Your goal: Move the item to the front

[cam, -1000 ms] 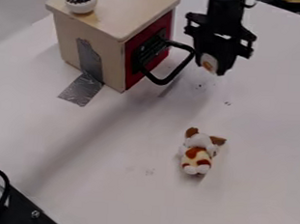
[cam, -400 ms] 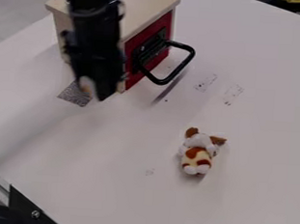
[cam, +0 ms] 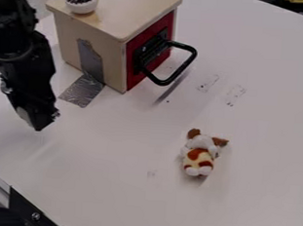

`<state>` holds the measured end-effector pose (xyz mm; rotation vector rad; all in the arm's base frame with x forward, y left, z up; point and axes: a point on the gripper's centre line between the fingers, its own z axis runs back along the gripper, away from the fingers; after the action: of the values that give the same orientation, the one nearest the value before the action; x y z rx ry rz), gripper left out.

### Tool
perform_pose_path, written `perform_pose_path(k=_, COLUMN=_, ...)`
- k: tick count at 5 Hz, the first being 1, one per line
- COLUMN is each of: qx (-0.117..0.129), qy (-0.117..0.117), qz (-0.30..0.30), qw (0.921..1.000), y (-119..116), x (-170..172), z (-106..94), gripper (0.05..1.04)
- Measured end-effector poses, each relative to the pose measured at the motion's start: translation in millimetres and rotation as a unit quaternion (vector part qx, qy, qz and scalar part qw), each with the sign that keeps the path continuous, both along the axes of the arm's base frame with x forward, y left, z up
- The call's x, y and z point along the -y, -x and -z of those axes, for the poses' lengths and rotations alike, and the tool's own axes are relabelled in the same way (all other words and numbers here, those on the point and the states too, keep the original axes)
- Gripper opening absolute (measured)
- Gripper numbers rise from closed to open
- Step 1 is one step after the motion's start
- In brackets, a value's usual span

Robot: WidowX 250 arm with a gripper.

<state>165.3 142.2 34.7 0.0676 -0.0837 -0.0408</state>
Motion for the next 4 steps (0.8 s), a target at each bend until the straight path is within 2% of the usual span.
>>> perform_pose_path(k=1, qx=-0.019, qy=0.016, qz=-0.014, qw=0.9996, y=6, x=-19, z=19.8, gripper=0.500)
perform_pose_path(k=2, qx=-0.041, qy=0.014, qz=-0.020, qw=0.9989, y=7, x=-22, z=27.9, gripper=0.582)
perform_pose_path(k=3, qx=-0.051, qy=0.018, qz=-0.009, qw=0.9985, y=6, x=-15, z=21.4, gripper=0.888)
perform_pose_path(k=4, qx=-0.031, qy=0.013, qz=-0.003, qw=0.9994, y=-3, x=-6, z=-10.8, gripper=1.004)
